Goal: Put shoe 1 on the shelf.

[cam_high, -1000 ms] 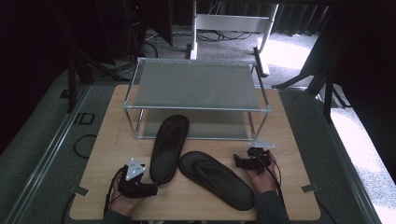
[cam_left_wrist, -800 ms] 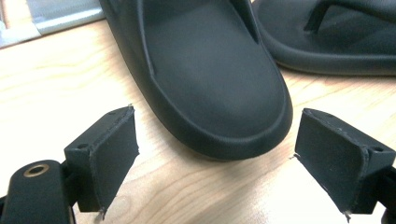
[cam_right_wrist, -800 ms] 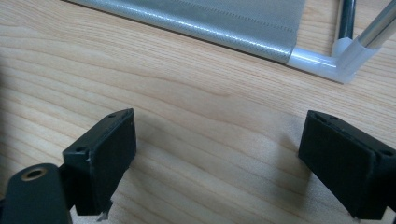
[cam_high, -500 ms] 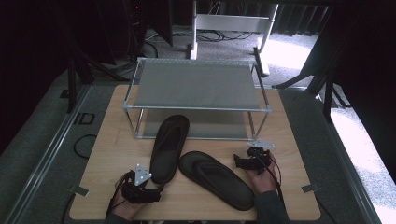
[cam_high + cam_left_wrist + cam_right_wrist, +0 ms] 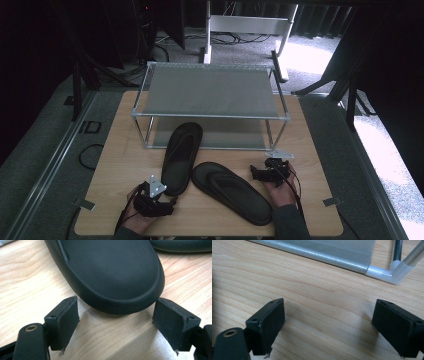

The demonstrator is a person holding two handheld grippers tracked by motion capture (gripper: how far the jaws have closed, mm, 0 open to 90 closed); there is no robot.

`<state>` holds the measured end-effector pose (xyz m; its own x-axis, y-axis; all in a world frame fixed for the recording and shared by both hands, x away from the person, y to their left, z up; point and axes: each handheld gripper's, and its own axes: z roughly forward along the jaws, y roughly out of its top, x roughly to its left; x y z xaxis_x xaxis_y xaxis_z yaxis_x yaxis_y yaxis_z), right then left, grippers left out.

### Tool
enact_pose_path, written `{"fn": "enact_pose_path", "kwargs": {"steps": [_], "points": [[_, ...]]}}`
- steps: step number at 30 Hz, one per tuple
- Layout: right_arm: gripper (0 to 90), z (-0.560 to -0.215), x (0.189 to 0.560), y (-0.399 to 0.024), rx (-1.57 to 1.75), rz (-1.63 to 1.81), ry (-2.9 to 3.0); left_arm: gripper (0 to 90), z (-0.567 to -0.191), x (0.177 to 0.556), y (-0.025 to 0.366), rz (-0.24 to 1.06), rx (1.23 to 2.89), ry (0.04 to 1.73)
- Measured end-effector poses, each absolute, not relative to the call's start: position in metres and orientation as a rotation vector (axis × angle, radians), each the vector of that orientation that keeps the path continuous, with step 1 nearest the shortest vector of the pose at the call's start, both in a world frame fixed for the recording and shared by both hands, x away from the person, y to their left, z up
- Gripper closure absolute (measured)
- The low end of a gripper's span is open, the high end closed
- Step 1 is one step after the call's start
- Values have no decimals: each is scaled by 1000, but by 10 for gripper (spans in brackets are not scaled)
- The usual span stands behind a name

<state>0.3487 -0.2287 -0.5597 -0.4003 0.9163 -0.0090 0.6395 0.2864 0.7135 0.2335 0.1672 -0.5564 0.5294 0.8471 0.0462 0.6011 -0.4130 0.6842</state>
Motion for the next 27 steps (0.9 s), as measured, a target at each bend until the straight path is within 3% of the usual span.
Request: {"fn": "enact_pose_path", "kwargs": {"steps": [27], "points": [[111,-560,349,-228,1393,894,2145,251,-551,276,177,557,2128,1118]]}}
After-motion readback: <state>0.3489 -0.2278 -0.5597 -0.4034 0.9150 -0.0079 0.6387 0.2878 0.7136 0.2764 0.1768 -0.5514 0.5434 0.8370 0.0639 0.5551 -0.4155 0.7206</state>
